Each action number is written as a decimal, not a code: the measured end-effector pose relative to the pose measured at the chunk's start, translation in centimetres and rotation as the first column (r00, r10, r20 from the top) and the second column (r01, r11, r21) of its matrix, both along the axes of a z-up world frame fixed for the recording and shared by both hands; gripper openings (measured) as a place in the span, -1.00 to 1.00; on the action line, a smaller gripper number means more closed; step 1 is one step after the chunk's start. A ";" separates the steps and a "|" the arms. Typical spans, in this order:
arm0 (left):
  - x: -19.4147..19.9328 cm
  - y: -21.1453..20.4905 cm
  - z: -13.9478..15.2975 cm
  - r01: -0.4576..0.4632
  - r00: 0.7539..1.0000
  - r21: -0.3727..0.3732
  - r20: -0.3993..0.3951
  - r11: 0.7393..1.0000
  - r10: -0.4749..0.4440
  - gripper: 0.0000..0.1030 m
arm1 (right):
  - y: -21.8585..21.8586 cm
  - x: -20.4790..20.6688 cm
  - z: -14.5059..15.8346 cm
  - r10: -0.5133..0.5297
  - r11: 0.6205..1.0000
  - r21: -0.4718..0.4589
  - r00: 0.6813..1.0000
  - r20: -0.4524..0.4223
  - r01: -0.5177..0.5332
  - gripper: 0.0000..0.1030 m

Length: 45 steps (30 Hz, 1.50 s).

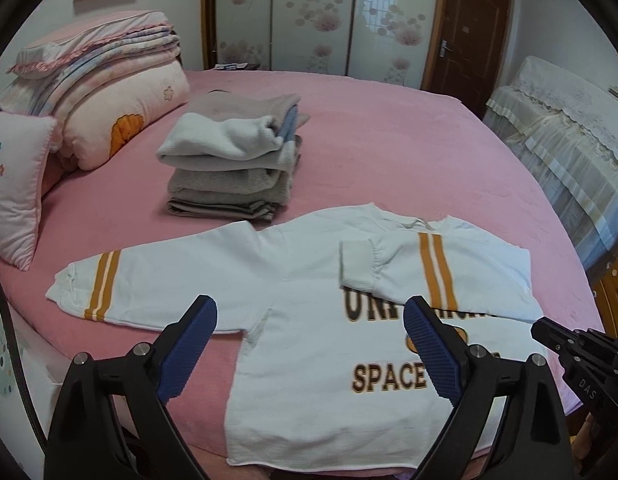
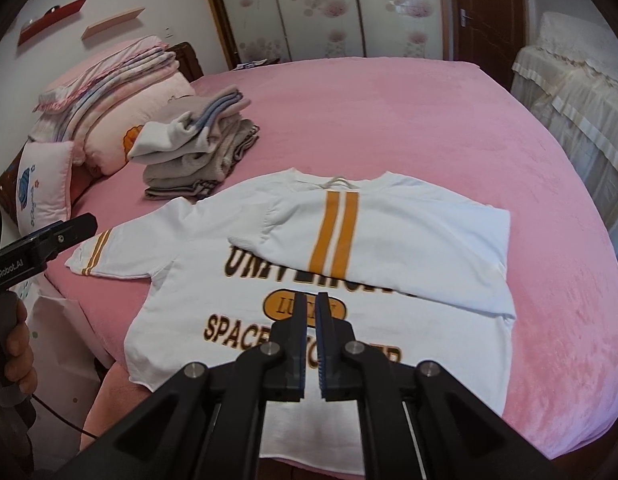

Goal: Fold small clothes
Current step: 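Open the left tool and withdraw from the folded sleeve, then move the left tool to the other striped sleeve cuff and grasp it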

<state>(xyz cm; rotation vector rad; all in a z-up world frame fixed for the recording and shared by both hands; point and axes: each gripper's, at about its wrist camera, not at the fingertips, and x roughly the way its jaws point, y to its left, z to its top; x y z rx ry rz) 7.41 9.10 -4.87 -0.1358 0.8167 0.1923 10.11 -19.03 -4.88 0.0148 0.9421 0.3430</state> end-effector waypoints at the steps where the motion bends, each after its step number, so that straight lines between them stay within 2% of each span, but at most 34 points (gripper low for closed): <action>1: -0.1 0.6 -0.2 -0.013 1.000 0.001 -0.001 1.000 0.013 0.82 | 0.6 0.1 0.1 0.009 1.000 -0.005 1.000 0.005 -0.009 -0.92; 7: -0.2 5.9 -2.4 -0.135 0.991 0.002 -0.018 0.991 0.135 0.82 | 5.5 1.1 0.2 0.101 0.995 -0.022 0.994 0.030 -0.100 -0.92; 10: -0.3 9.3 -4.0 -0.227 0.974 -0.034 -0.025 0.973 0.226 0.82 | 8.2 1.8 -0.3 0.148 0.989 -0.026 0.988 0.034 -0.148 -0.92; 13: -0.3 12.9 -5.8 -0.337 0.942 -0.071 -0.038 0.939 0.335 0.82 | 10.8 2.6 -1.1 0.191 0.982 -0.015 0.981 0.022 -0.191 -0.92; 16: -0.3 16.6 -7.6 -0.465 0.885 -0.102 -0.064 0.880 0.460 0.82 | 13.3 3.3 -2.1 0.235 0.972 -0.019 0.972 0.001 -0.235 -0.92; 19: -0.5 20.3 -9.5 -0.604 0.797 -0.127 -0.086 0.787 0.598 0.82 | 15.4 3.6 -3.1 0.277 0.960 -0.023 0.961 -0.014 -0.278 -0.92; 23: -0.2 23.6 -11.4 -0.716 0.698 -0.103 -0.122 0.691 0.706 0.82 | 17.5 4.2 -4.2 0.317 0.948 -0.019 0.948 -0.036 -0.318 -0.92; 26: 0.4 25.3 -12.5 -0.775 0.629 -0.042 -0.144 0.630 0.764 0.82 | 18.1 4.7 -4.8 0.328 0.944 -0.015 0.944 -0.049 -0.329 -0.92; 28: 0.8 26.0 -12.9 -0.793 0.606 -0.032 -0.147 0.609 0.781 0.82 | 18.4 5.1 -5.3 0.330 0.944 -0.011 0.942 -0.060 -0.331 -0.92; 31: 1.4 27.3 -14.3 -0.827 0.556 -0.034 -0.198 0.561 0.807 0.82 | 18.5 5.8 -6.1 0.328 0.944 -0.009 0.942 -0.077 -0.329 -0.92; 33: 1.6 28.5 -15.5 -0.856 0.507 -0.038 -0.256 0.515 0.823 0.82 | 18.3 6.2 -6.5 0.325 0.945 -0.010 0.942 -0.087 -0.327 -0.92; 36: 0.9 29.9 -16.6 -0.895 0.440 -0.063 -0.288 0.441 0.851 0.82 | 18.1 6.6 -7.0 0.320 0.946 -0.013 0.942 -0.099 -0.323 -0.92; 39: 0.6 31.0 -17.2 -0.915 0.398 -0.064 -0.301 0.398 0.867 0.82 | 17.9 6.8 -7.6 0.316 0.947 -0.014 0.942 -0.111 -0.320 -0.92; 45: 0.7 33.1 -18.2 -0.934 0.352 -0.046 -0.301 0.355 0.886 0.82 | 18.0 7.1 -8.3 0.315 0.948 -0.018 0.942 -0.120 -0.319 -0.92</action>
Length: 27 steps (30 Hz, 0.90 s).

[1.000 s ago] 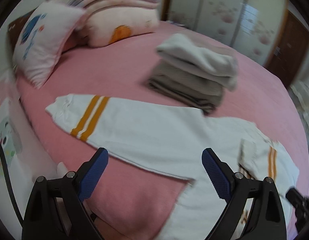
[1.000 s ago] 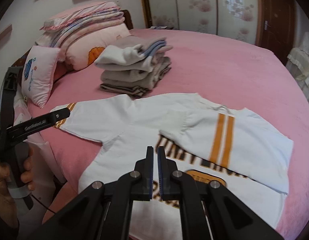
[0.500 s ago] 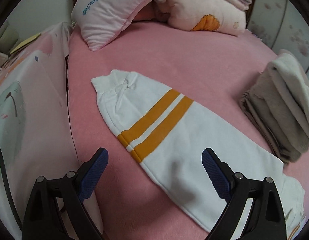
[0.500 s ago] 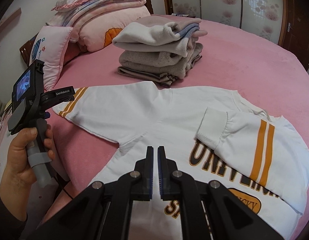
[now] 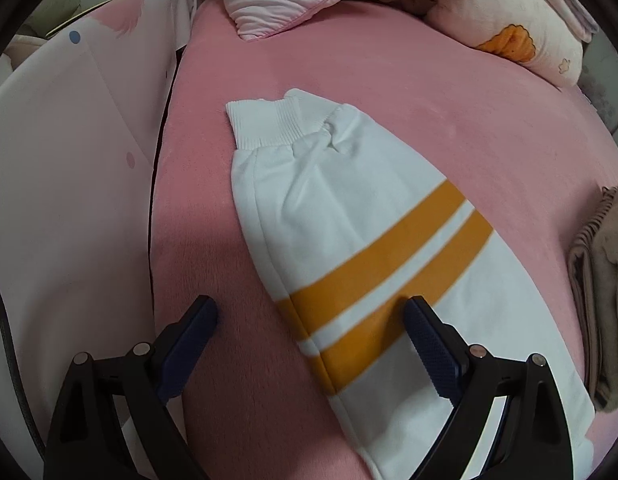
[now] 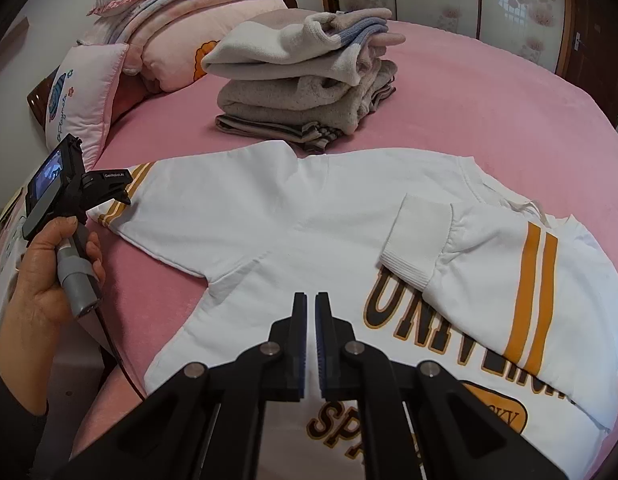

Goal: Fold small clothes
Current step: 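Move the left tool to the other striped sleeve cuff and grasp it, then fold the grasped sleeve across the chest with the left tool and release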

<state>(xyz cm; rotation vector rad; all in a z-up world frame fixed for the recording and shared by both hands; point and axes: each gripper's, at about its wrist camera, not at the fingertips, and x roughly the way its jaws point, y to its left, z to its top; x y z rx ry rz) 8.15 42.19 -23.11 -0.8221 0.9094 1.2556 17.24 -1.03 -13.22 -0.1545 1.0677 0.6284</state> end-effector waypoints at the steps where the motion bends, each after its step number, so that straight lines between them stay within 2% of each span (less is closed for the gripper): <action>1: 0.1 0.3 -0.1 -0.005 1.000 -0.001 0.003 1.000 0.005 0.82 | 0.0 0.1 0.0 -0.003 1.000 0.000 1.000 0.001 0.003 -0.92; 6: 0.4 1.9 -0.7 -0.027 0.999 -0.037 0.043 0.999 0.029 0.83 | 0.1 0.6 -0.2 -0.014 1.000 0.010 1.000 -0.007 0.014 -0.92; 7: 0.5 2.1 -0.8 -0.026 0.998 -0.038 0.055 0.999 0.028 0.73 | 0.2 0.6 -0.3 -0.015 1.000 0.010 1.000 -0.008 0.016 -0.92; 8: 0.6 2.1 -0.6 -0.015 0.998 -0.030 0.067 0.999 0.017 0.47 | 0.2 0.6 -0.3 -0.016 1.000 0.011 1.000 -0.009 0.017 -0.92; 9: 0.8 2.0 -0.3 -0.004 0.998 -0.018 0.064 1.000 0.005 0.29 | 0.2 0.6 -0.3 -0.016 1.000 0.012 1.000 -0.012 0.016 -0.92; 12: 1.6 1.5 1.0 0.028 0.997 0.054 0.064 0.998 -0.031 -0.65 | 0.1 0.5 -0.5 -0.016 1.000 0.016 1.000 -0.016 0.016 -0.92; 13: 1.6 1.3 1.3 0.058 0.992 0.062 0.109 0.996 -0.064 -0.91 | 0.1 0.5 -0.5 -0.017 1.000 0.016 1.000 -0.018 0.017 -0.92; 16: 2.0 -0.2 3.5 0.105 0.982 0.150 0.140 0.983 -0.126 -0.93 | -0.2 0.5 -0.6 -0.025 0.999 0.022 0.999 -0.024 0.025 -0.92; 17: 2.3 -1.3 4.7 0.135 0.975 0.202 0.148 0.970 -0.166 -0.94 | -0.5 0.5 -0.5 -0.030 0.999 0.025 0.999 -0.026 0.031 -0.92; 20: 2.9 -4.1 7.5 0.206 0.947 0.292 0.181 0.934 -0.265 -0.94 | -1.5 0.6 -0.3 -0.050 0.998 0.032 0.998 -0.025 0.051 -0.92; 22: 3.4 -6.5 9.3 0.260 0.912 0.329 0.225 0.908 -0.343 -0.94 | -2.2 0.6 -0.1 -0.066 0.997 0.038 0.998 -0.022 0.066 -0.92; 27: 4.1 -11.0 12.1 0.426 0.782 0.365 0.312 0.828 -0.540 -0.94 | -4.8 0.8 0.6 -0.119 0.992 0.043 0.993 -0.006 0.119 -0.92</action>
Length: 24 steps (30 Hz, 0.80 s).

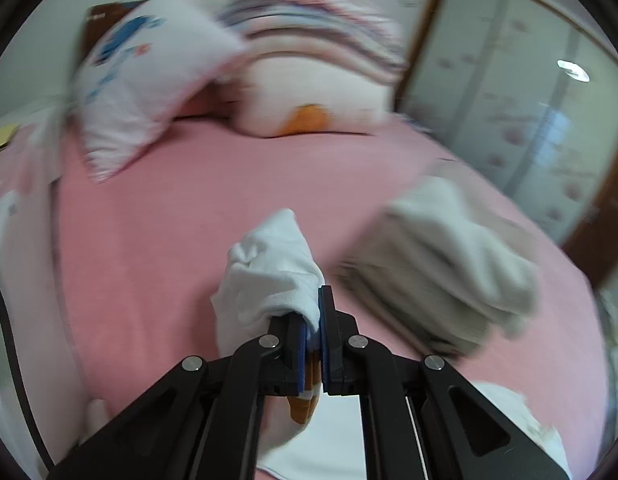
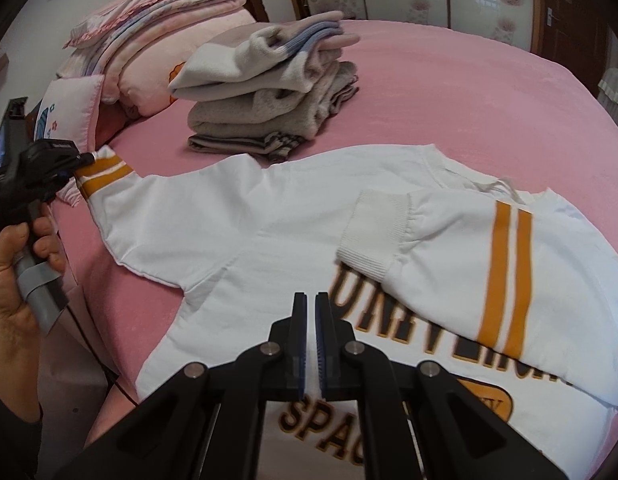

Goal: Fold small clothes
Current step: 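Fold the grasped sleeve across the chest with the left tool and release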

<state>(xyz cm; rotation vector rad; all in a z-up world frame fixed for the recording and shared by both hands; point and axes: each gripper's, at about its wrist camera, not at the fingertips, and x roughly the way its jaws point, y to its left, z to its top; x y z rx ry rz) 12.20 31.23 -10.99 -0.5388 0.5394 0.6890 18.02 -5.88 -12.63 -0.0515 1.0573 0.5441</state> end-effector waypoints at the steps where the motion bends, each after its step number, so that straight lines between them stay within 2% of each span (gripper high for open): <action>1: 0.1 -1.0 0.4 0.043 0.999 0.005 0.009 0.999 -0.043 -0.94 | -0.6 0.0 0.1 -0.010 1.000 0.001 1.000 0.002 0.010 -0.92; 3: 1.2 -3.2 1.3 0.158 0.987 -0.011 0.026 0.987 -0.158 -0.94 | -1.9 -0.1 0.3 -0.036 0.999 0.000 0.999 0.004 0.036 -0.92; 7: 2.3 -8.6 2.0 0.357 0.934 -0.039 0.048 0.933 -0.355 -0.94 | -4.4 -0.1 0.2 -0.081 0.997 -0.013 0.997 0.003 0.081 -0.92; 10: 3.8 -12.9 1.5 0.494 0.869 -0.069 0.068 0.867 -0.490 -0.94 | -6.4 0.2 -0.1 -0.127 0.992 -0.020 0.992 -0.004 0.127 -0.92; 11: 4.4 -14.7 0.9 0.547 0.837 -0.092 0.076 0.832 -0.542 -0.94 | -7.2 0.4 -0.2 -0.146 0.989 -0.020 0.989 -0.008 0.146 -0.92; 13: 5.3 -17.3 -0.3 0.608 0.794 -0.117 0.074 0.785 -0.604 -0.94 | -8.3 0.6 -0.5 -0.176 0.984 -0.022 0.984 -0.011 0.176 -0.92; 14: 5.9 -18.7 -1.3 0.645 0.764 -0.133 0.071 0.753 -0.641 -0.94 | -9.0 0.7 -0.6 -0.192 0.981 -0.022 0.981 -0.013 0.191 -0.92; 16: 6.7 -21.3 -3.0 0.691 0.718 -0.159 0.044 0.705 -0.694 -0.94 | -10.3 0.9 -0.8 -0.220 0.975 -0.024 0.975 -0.020 0.220 -0.92; 17: 7.0 -23.1 -4.3 0.718 0.686 -0.179 0.021 0.672 -0.727 -0.93 | -10.8 0.9 -1.0 -0.229 0.973 -0.024 0.973 -0.023 0.229 -0.92; 19: 7.1 -25.2 -6.1 0.746 0.644 -0.204 -0.021 0.634 -0.765 -0.92 | -11.7 0.8 -1.3 -0.243 0.970 -0.031 0.969 -0.031 0.243 -0.92; 20: 7.2 -26.4 -7.2 0.768 0.607 -0.217 -0.054 0.603 -0.793 -0.90 | -12.2 0.8 -1.5 -0.248 0.968 -0.034 0.968 -0.036 0.247 -0.92; 23: 6.4 -28.0 -9.3 0.792 0.549 -0.236 -0.126 0.562 -0.826 -0.86 | -12.9 0.8 -1.9 -0.250 0.968 -0.033 0.967 -0.055 0.249 -0.92; 24: 6.1 -28.1 -9.7 0.794 0.539 -0.247 -0.134 0.555 -0.831 -0.83 | -13.1 0.8 -2.0 -0.249 0.968 -0.025 0.966 -0.065 0.248 -0.92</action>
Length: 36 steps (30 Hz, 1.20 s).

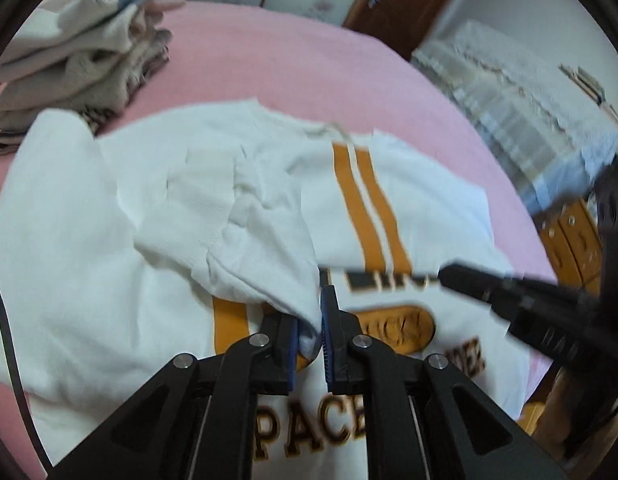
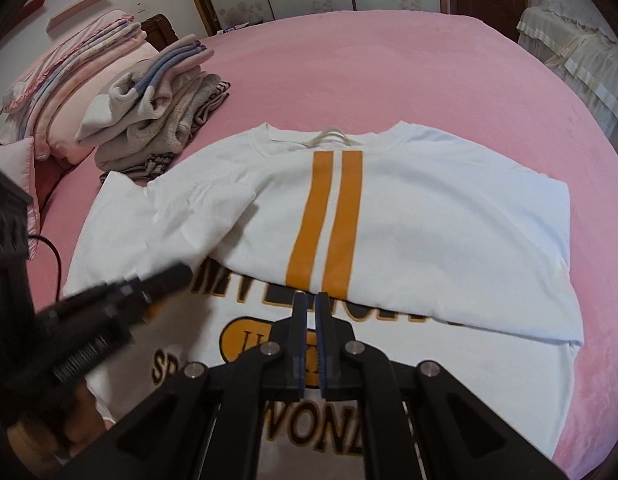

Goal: Fold small clothes
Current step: 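Fold the grasped sleeve across the chest with the left tool and release, then grasp the sleeve cuffs with the right tool and adjust them on the chest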

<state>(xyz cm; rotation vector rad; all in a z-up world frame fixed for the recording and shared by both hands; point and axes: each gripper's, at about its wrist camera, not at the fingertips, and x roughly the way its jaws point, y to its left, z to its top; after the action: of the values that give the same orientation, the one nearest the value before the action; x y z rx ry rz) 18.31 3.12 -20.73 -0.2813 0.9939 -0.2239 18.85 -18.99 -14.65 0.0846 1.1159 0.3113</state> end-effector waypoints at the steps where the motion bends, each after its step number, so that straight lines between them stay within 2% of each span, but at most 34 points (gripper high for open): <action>1: -0.3 -0.1 -0.4 0.007 1.000 -0.006 -0.012 1.000 -0.007 -0.69 | -0.1 0.1 -0.1 0.002 1.000 0.009 1.000 -0.005 -0.002 -0.92; 2: -0.8 0.2 -0.9 0.021 0.999 -0.017 -0.031 1.000 -0.022 -0.52 | -0.1 0.1 -0.1 0.005 1.000 0.018 1.000 -0.010 -0.005 -0.92; 6: -2.9 0.3 -1.1 0.064 0.997 -0.008 -0.048 0.998 -0.064 -0.26 | 0.8 0.7 0.1 0.041 0.998 0.051 0.999 -0.020 -0.040 -0.92; 7: -3.5 0.4 -1.0 0.070 0.997 0.003 -0.045 0.998 -0.070 -0.09 | 1.3 0.9 0.3 0.055 0.997 0.054 0.998 -0.018 -0.054 -0.89; 8: -3.8 0.4 -0.5 0.080 0.996 0.009 -0.036 0.997 -0.079 -0.04 | 1.9 1.0 0.5 0.069 0.996 0.054 0.998 -0.011 -0.068 -0.85; 10: -4.9 0.9 0.8 0.088 0.996 0.029 -0.019 0.996 -0.088 0.03 | 3.1 1.1 1.2 0.094 0.994 0.046 0.995 0.015 -0.095 -0.51; 13: -5.7 2.7 3.0 0.036 0.999 0.045 0.018 0.998 -0.037 0.05 | 5.0 1.2 2.2 0.144 0.989 0.038 0.988 0.057 -0.146 -0.41; 16: -5.4 5.8 4.5 -0.086 0.995 0.086 0.059 0.993 0.081 0.05 | 7.5 1.3 2.7 0.210 0.977 0.023 0.974 0.082 -0.212 -0.41; 19: -5.1 9.8 5.2 -0.241 0.970 0.163 0.072 0.957 0.232 0.07 | 10.3 1.1 2.5 0.285 0.958 0.002 0.954 0.089 -0.286 -0.41; 21: -4.6 12.5 4.7 -0.333 0.943 0.214 0.066 0.918 0.327 0.08 | 11.9 1.1 2.0 0.325 0.946 -0.016 0.942 0.082 -0.325 -0.41; 24: -3.6 15.6 3.1 -0.412 0.907 0.226 0.010 0.883 0.420 0.08 | 14.4 1.3 0.4 0.376 0.926 -0.054 0.925 0.050 -0.374 -0.40; 28: -3.0 17.8 0.9 -0.449 0.883 0.186 -0.059 0.874 0.466 0.08 | 16.8 1.9 -1.6 0.420 0.897 -0.165 0.907 0.032 -0.410 -0.28; 32: -2.4 18.1 -0.2 -0.450 0.882 0.173 -0.068 0.876 0.466 0.08 | 18.6 2.1 -2.8 0.461 0.849 -0.310 0.886 0.038 -0.428 -0.11; 34: -2.1 18.0 -0.4 -0.446 0.883 0.174 -0.071 0.878 0.463 0.08 | 19.4 2.1 -3.4 0.485 0.825 -0.345 0.874 0.026 -0.448 -0.02; 36: -1.7 17.9 -0.5 -0.441 0.886 0.174 -0.073 0.880 0.459 0.08 | 19.9 2.1 -3.7 0.503 0.807 -0.370 0.864 0.024 -0.460 -0.03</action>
<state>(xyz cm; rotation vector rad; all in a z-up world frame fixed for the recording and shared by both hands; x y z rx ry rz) 16.64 21.01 -21.27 -0.3802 1.0224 0.2978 20.98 0.88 -18.37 -0.5461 1.0448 0.5583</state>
